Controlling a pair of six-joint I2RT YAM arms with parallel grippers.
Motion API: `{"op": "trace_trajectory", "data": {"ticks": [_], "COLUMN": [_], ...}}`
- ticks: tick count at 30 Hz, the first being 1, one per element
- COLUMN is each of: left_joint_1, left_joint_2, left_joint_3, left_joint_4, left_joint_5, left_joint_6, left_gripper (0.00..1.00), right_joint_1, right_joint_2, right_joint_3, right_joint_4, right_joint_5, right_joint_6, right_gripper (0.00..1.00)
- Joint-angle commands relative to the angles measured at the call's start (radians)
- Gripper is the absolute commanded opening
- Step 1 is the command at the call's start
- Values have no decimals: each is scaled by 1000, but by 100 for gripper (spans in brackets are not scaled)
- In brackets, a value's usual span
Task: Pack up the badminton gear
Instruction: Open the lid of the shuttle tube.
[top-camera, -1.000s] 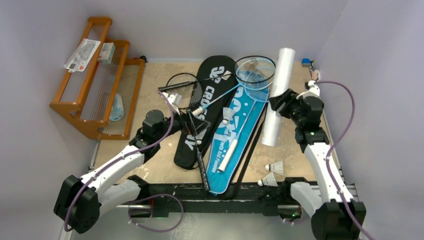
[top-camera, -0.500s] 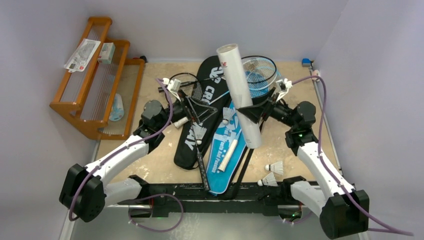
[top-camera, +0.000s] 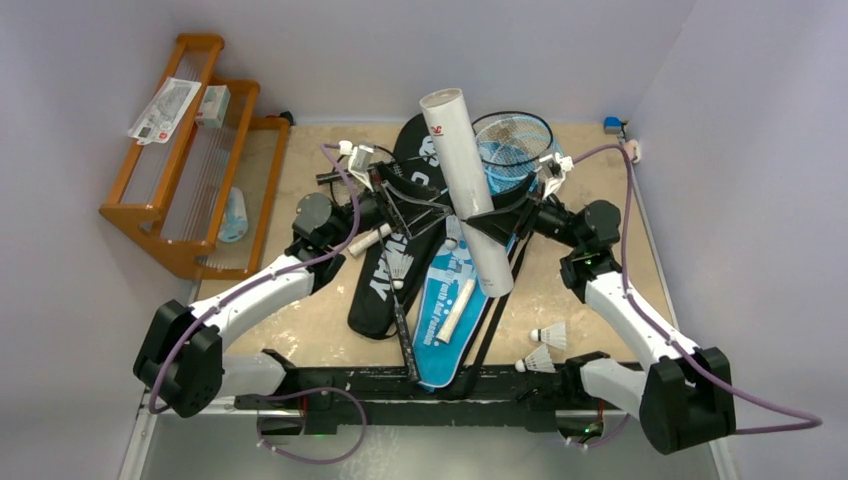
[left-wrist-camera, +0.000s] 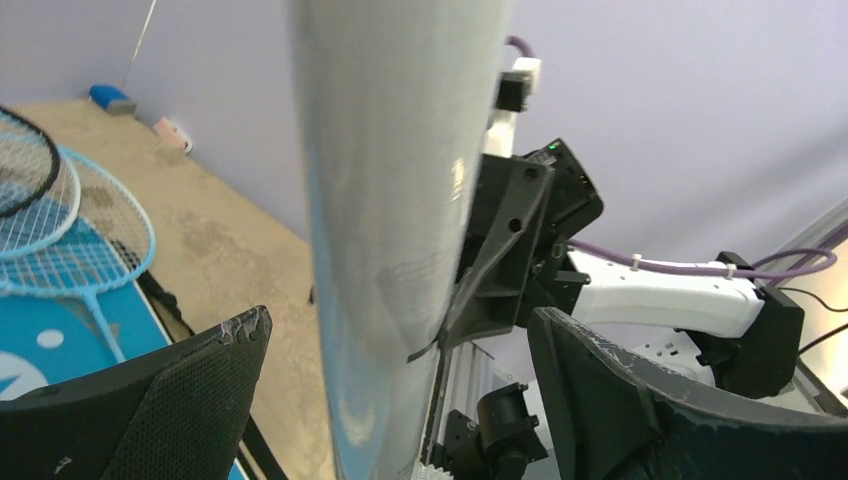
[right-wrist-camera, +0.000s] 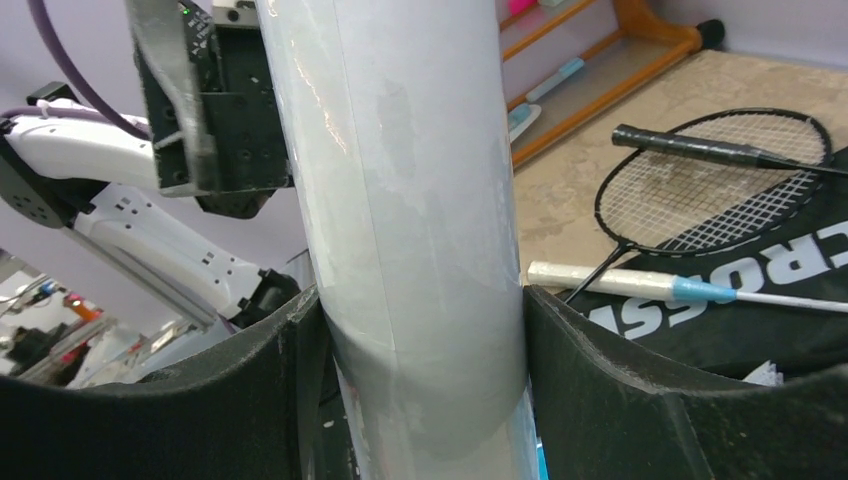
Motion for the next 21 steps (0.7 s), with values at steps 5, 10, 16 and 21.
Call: {"op": "trace_trajectory", "data": {"ticks": [5,10,16,21], "left_joint_1": [-51,-59,-60,-60], "left_joint_2": [35,56,55,2], "left_joint_3": [83,117,131,170], "left_joint_4": [77,31,3,-237], "left_joint_5": [-48,-80,-97,-185], "left_joint_6": [138,154,168,262], "left_gripper": [99,98,84,52], "right_joint_1": [64,106,130,130], "right_joint_2": [61,72,80,22], "right_joint_3": [27,31,42,80], "right_joint_4": [201,198,119,-235], "right_joint_5": [-74,-76,-81,84], "right_joint_6": [100,82,27,-157], "right_gripper": [53,53,66,99]}}
